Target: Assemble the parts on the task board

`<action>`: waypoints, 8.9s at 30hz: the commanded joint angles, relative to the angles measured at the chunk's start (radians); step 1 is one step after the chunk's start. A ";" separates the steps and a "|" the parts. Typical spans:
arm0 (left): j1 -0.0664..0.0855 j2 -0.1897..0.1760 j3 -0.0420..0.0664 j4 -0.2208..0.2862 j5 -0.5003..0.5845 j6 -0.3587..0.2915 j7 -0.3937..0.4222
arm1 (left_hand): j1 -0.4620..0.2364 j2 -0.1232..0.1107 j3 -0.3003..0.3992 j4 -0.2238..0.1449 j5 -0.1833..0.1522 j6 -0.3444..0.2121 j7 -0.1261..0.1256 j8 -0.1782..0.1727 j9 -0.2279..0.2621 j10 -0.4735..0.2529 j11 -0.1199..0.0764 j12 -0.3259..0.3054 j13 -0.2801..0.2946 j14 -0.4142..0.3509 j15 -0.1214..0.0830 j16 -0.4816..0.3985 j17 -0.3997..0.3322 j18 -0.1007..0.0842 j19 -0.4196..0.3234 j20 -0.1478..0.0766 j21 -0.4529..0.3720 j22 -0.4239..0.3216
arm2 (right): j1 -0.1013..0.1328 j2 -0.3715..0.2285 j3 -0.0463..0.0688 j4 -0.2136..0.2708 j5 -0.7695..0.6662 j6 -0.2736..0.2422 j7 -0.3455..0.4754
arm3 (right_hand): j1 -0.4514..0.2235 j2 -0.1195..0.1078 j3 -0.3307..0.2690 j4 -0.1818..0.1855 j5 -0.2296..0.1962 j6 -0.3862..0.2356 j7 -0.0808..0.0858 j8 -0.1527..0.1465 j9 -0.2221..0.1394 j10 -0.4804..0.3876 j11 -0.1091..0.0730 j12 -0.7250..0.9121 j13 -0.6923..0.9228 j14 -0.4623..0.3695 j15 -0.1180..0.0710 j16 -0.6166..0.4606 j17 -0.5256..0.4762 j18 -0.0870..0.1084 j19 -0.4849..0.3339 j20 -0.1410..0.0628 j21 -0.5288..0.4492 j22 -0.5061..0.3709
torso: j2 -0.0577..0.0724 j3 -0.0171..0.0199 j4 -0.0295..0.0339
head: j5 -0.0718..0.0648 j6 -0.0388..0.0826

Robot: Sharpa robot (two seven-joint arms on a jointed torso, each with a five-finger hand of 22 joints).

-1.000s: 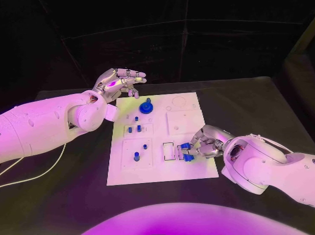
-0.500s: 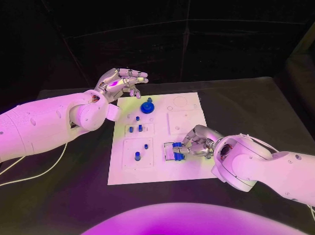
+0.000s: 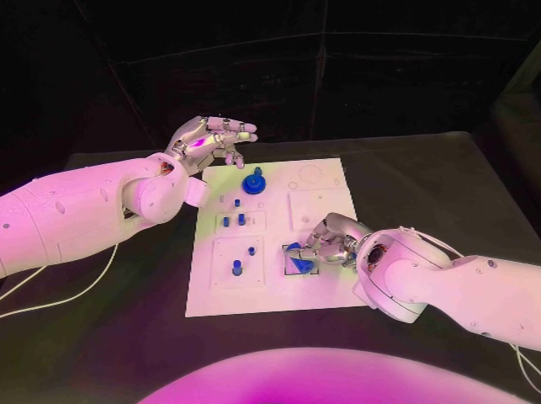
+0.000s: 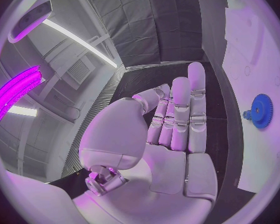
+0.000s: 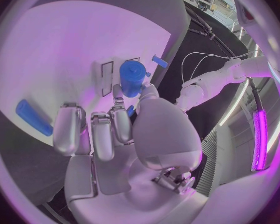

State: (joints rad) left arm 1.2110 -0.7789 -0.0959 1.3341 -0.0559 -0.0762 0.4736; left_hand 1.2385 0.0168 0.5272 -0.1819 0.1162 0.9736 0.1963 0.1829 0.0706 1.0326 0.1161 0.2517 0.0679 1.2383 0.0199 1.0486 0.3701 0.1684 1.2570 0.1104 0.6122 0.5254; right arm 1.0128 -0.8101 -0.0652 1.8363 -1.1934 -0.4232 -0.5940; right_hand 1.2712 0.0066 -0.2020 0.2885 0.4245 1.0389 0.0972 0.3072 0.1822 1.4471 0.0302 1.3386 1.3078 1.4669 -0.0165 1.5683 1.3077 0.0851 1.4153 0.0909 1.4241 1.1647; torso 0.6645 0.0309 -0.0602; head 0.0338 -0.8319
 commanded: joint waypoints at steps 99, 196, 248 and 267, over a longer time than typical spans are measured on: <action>0.002 -0.011 0.001 -0.002 0.004 0.013 -0.009 | -0.009 -0.003 0.012 -0.006 0.000 -0.012 -0.002 0.010 0.001 -0.011 0.003 0.010 -0.001 -0.011 0.001 0.005 -0.003 0.013 -0.009 0.002 -0.004 -0.001 | 0.001 -0.072 -0.001 0.046 -0.096 0.145 0.042 | -0.003 -0.011 -0.030 -0.097 -0.325 0.041 -0.008 -0.043 0.075 0.004 -0.012 -0.051 0.038 0.104 -0.014 0.003 0.263 -0.014 0.004 -0.014 0.000 0.012 | -0.001 -0.0003 0.0000 | 0.000 -0.005; 0.000 -0.018 -0.004 0.005 0.003 0.032 -0.007 | -0.013 -0.003 0.015 -0.008 0.000 -0.015 -0.001 0.015 0.001 -0.014 0.004 0.015 -0.001 -0.013 0.002 0.007 -0.005 0.013 -0.011 0.003 -0.004 0.000 | 0.008 -0.182 -0.002 0.055 -0.496 0.246 -0.049 | 0.183 0.111 0.127 -0.153 -0.195 0.044 -0.004 -0.148 0.057 -0.021 -0.015 -0.131 0.006 0.104 -0.016 0.003 0.263 -0.014 0.005 -0.016 -0.007 0.018 | 0.000 -0.0012 0.0018 | -0.041 0.010; 0.000 -0.024 -0.004 0.014 -0.006 0.042 -0.009 | -0.011 -0.004 0.018 -0.013 0.000 -0.017 -0.001 0.018 0.001 -0.016 0.004 0.018 -0.001 -0.014 0.002 0.008 -0.006 0.013 -0.012 0.003 -0.003 0.001 | 0.007 -0.086 -0.002 0.026 -0.178 0.136 0.006 | -0.018 -0.091 0.383 -0.087 -0.149 0.137 -0.017 -0.174 0.044 -0.001 -0.021 -0.133 0.015 0.104 -0.020 0.003 0.263 -0.014 0.006 -0.018 -0.008 0.022 | 0.000 -0.0012 0.0005 | -0.032 0.002; 0.000 -0.024 -0.004 0.013 -0.008 0.045 -0.011 | -0.012 -0.005 0.019 -0.013 0.000 -0.019 0.000 0.019 0.001 -0.018 0.004 0.019 -0.001 -0.015 0.002 0.008 -0.007 0.013 -0.013 0.003 -0.002 0.001 | 0.007 -0.069 -0.002 0.020 -0.181 0.141 0.009 | -0.031 -0.086 0.371 -0.079 -0.146 0.150 -0.024 -0.166 0.050 0.003 -0.028 -0.130 0.018 0.104 -0.026 0.003 0.263 -0.014 0.007 -0.024 -0.009 0.023 | 0.000 -0.0007 -0.0005 | -0.028 0.000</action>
State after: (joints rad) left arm 1.2101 -0.8030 -0.1008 1.3455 -0.0606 -0.0439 0.4589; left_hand 1.2358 0.0140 0.5410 -0.1957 0.1162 0.9607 0.1951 0.1981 0.0706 1.0218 0.1197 0.2673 0.0678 1.2311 0.0200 1.0527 0.3646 0.1685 1.2540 0.1134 0.6122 0.5260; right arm 1.0194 -0.8804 -0.0668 1.8550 -1.3719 -0.2878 -0.5864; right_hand 1.2470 -0.0786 0.1737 0.2114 0.2747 1.1835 0.0726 0.1363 0.2304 1.4508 0.0088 1.2062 1.3080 1.4668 -0.0379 1.5683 1.3077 0.0853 1.4244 0.0750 1.4164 1.1860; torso 0.6645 0.0302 -0.0600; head 0.0057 -0.8318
